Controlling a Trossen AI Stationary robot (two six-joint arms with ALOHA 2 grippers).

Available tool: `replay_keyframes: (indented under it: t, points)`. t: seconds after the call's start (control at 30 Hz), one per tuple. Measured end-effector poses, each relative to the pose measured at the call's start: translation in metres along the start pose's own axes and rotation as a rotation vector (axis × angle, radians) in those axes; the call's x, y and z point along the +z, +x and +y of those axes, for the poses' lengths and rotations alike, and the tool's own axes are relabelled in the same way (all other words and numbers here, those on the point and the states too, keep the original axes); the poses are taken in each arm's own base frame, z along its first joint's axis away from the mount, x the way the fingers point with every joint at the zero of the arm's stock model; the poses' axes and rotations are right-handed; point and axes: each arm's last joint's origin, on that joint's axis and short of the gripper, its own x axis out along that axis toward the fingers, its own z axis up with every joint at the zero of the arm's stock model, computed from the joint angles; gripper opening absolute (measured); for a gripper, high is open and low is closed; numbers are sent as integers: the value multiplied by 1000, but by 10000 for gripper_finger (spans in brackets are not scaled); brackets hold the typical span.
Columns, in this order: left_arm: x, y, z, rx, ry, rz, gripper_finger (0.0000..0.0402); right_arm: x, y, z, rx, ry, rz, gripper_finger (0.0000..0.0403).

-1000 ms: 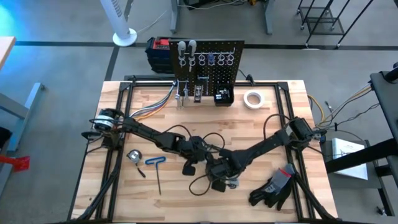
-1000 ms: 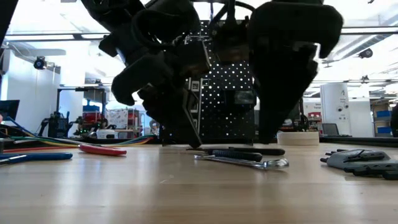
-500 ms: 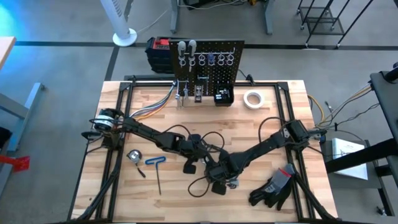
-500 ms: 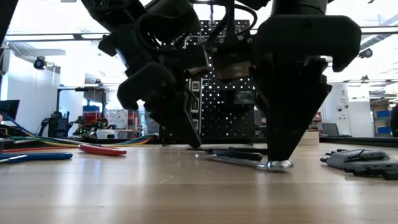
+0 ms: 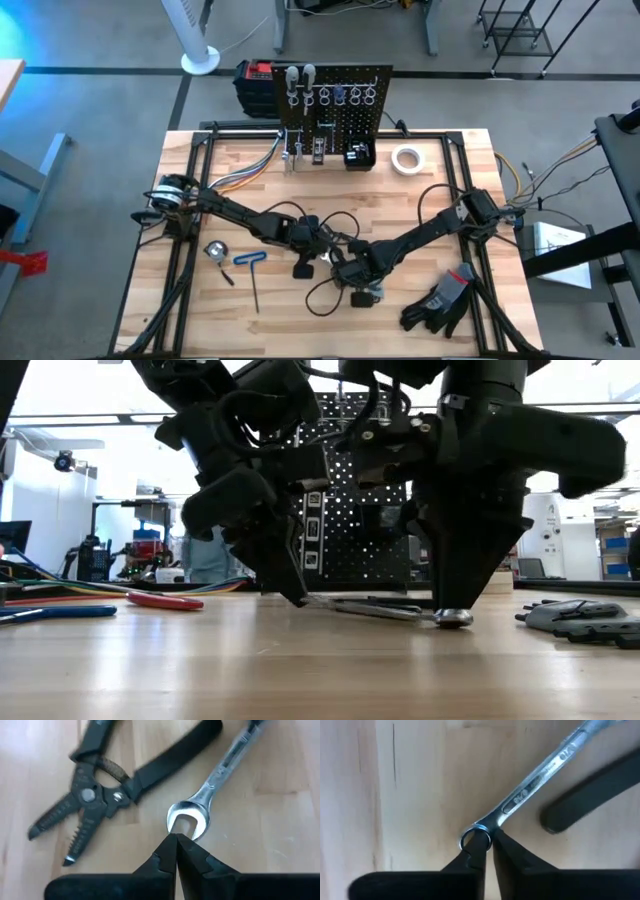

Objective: Hang tools onto peg board
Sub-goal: Hang the wrench on the peg board

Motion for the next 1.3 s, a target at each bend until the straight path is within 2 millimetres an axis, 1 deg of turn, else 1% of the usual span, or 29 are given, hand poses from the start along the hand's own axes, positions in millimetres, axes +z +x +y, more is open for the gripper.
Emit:
replay_keyframes:
  t: [0.13, 0.2, 0.27, 0.37, 0.43, 0.5, 0.6, 0.7, 0.73, 0.8, 0.87, 0.93, 1.03, 1.2, 1.3]
  points:
    - [-1, 0, 0, 3, -2, 11, 0, -2, -2, -1, -29, -75, 9, 4]
    - [-1, 0, 0, 4, -1, 13, 0, -5, -6, 0, -88, -105, 17, 2]
    - [-1, -2, 0, 7, -1, 13, 0, -5, -14, 3, -155, -143, 10, 2]
    - [0, -6, 0, 6, -1, 8, 0, -11, -23, 6, -307, -197, 66, 1]
    - [1, -11, 0, 26, 1, 5, 0, -9, -35, 7, -342, -206, 62, 0]
    - [4, -18, -1, 55, 6, -12, 0, -12, -41, 7, -333, -201, 90, 0]
    - [10, -33, -3, 146, 42, -69, 0, -14, -41, 7, -251, -184, 122, 0]
    - [15, -47, -12, 296, 122, -121, 0, -11, -51, 4, -157, -167, 115, 0]
    - [16, -50, -15, 322, 156, -134, 0, -10, -53, 3, -124, -161, 109, 0]
    - [18, -53, -22, 328, 219, -153, 1, -7, -56, 1, -53, -145, 99, 0]
    - [20, -54, -28, 304, 239, -183, 6, -4, -62, -2, 9, -129, 73, 0]
    - [22, -54, -31, 244, 248, -207, 20, -1, -71, -6, 60, -115, 31, 0]
    - [23, -54, -34, 174, 259, -220, 55, 4, -81, -12, 101, -98, -31, 0]
    - [23, -54, -35, 168, 281, -228, 130, 8, -100, -18, 152, -78, -120, 0]
    - [24, -52, -35, 170, 299, -230, 166, 9, -104, -22, 161, -55, -137, 0]
